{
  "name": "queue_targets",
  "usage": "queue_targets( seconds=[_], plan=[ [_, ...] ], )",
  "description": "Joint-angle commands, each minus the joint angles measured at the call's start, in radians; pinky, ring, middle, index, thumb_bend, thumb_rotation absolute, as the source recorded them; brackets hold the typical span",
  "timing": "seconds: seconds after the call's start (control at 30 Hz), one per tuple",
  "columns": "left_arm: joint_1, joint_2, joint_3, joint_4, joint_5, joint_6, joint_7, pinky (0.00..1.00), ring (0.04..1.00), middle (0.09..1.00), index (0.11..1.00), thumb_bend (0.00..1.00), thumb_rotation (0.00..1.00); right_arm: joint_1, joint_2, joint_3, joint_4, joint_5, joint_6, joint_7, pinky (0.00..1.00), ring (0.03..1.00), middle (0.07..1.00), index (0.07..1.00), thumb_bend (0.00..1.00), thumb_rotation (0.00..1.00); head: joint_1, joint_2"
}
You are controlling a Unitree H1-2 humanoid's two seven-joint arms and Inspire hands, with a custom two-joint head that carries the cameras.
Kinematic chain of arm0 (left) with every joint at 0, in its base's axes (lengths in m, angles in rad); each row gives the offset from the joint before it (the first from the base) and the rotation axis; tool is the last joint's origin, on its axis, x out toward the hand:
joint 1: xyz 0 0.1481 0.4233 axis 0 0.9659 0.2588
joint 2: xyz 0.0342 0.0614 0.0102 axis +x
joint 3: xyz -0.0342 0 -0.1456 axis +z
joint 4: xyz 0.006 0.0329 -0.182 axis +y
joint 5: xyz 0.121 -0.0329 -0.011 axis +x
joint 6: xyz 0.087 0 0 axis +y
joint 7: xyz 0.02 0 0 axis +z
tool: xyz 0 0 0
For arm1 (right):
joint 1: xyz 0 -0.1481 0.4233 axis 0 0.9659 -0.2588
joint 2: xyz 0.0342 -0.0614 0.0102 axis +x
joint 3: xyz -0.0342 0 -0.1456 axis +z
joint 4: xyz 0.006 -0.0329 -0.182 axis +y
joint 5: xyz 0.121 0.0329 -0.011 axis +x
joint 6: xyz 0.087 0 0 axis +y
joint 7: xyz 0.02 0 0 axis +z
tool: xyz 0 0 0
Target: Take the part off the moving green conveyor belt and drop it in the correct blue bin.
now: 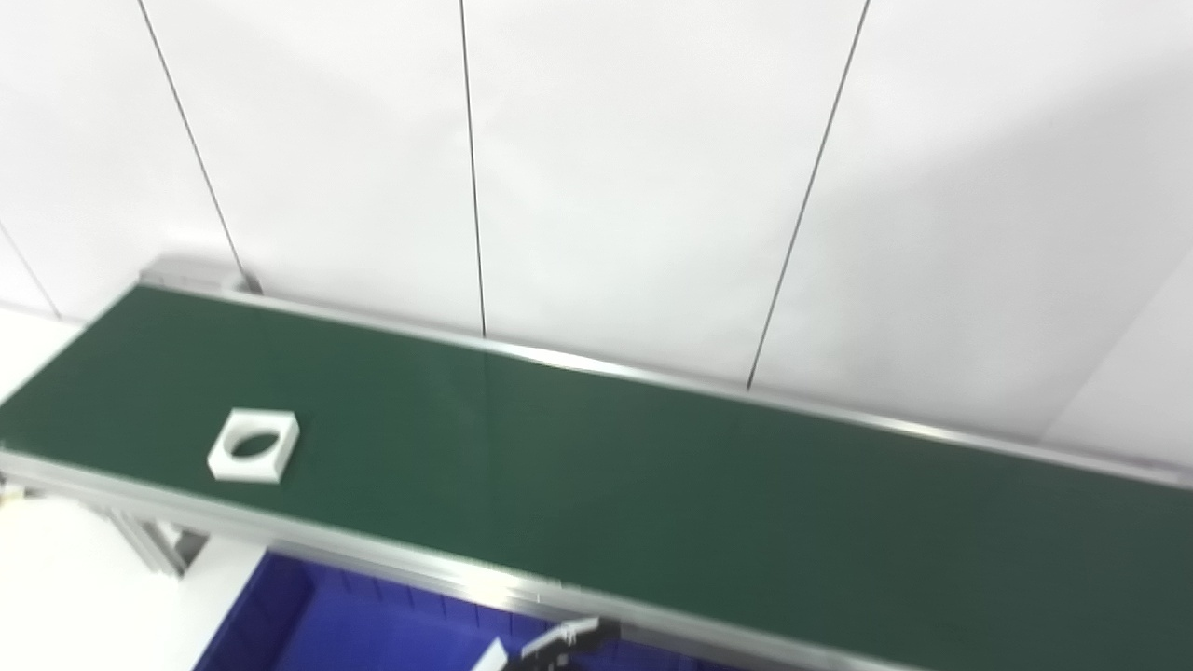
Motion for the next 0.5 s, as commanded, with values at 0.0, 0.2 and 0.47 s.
queue_targets(
  seconds=[0.0, 0.2, 0.47],
  plan=[
    [-0.016, -0.003, -0.01, -0.019, -0.006, -0.043, 0.02, 0.75, 0.837, 0.869, 0.823, 0.97, 0.26, 0.001, -0.001, -0.003, -0.016, 0.012, -0.059, -0.005, 0.86, 0.843, 0.887, 0.93, 0.54, 0.39, 0.006, -0.001],
    [-0.023, 0.0, -0.023, -0.011, -0.002, -0.043, 0.039, 0.74, 0.834, 0.867, 0.82, 0.97, 0.27, -0.01, -0.01, 0.006, -0.005, 0.025, -0.059, -0.017, 0.86, 0.852, 0.888, 0.935, 0.51, 0.37, 0.021, -0.007],
    [-0.035, 0.01, -0.047, -0.006, -0.012, -0.043, 0.063, 0.73, 0.834, 0.868, 0.819, 0.97, 0.27, -0.023, -0.018, 0.02, 0.006, 0.043, -0.06, -0.047, 0.86, 0.835, 0.868, 0.93, 0.51, 0.37, 0.031, -0.006]
  ],
)
